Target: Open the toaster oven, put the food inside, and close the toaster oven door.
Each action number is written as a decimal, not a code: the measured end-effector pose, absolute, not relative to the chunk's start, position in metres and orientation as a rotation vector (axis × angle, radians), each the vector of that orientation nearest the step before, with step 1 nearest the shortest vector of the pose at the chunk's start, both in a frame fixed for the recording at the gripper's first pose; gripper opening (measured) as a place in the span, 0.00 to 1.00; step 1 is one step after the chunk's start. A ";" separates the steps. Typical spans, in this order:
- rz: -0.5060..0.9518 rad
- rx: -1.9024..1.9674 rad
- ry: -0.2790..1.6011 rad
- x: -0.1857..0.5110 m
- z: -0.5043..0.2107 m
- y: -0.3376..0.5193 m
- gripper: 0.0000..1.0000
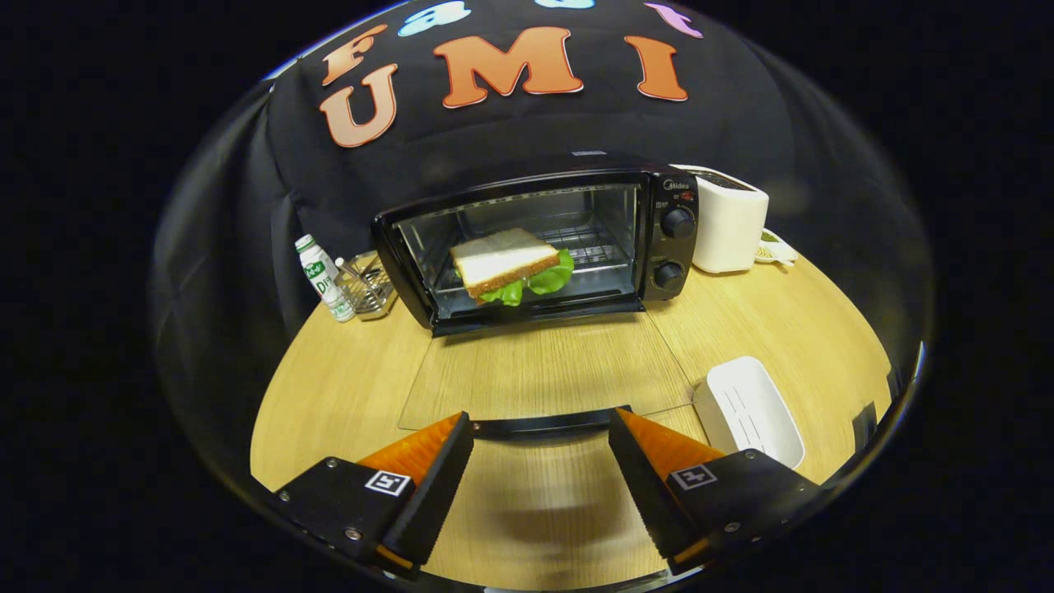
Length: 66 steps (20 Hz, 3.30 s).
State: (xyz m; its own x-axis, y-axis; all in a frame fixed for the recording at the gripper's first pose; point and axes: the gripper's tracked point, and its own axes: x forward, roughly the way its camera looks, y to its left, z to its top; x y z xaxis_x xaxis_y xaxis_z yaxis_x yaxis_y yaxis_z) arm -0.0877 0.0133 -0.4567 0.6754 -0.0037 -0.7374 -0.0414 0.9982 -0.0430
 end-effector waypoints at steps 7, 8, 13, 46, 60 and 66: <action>0.006 -0.132 0.940 -0.114 -0.507 -0.001 0.99; 0.004 -0.132 0.951 -0.116 -0.512 -0.001 0.99; -0.005 -0.124 0.951 -0.103 -0.520 0.004 0.99; 0.018 -0.098 0.733 0.025 -0.443 0.040 0.99; 0.032 -0.099 0.649 0.070 -0.417 0.051 0.99; 0.025 -0.073 0.659 0.047 -0.407 0.023 0.99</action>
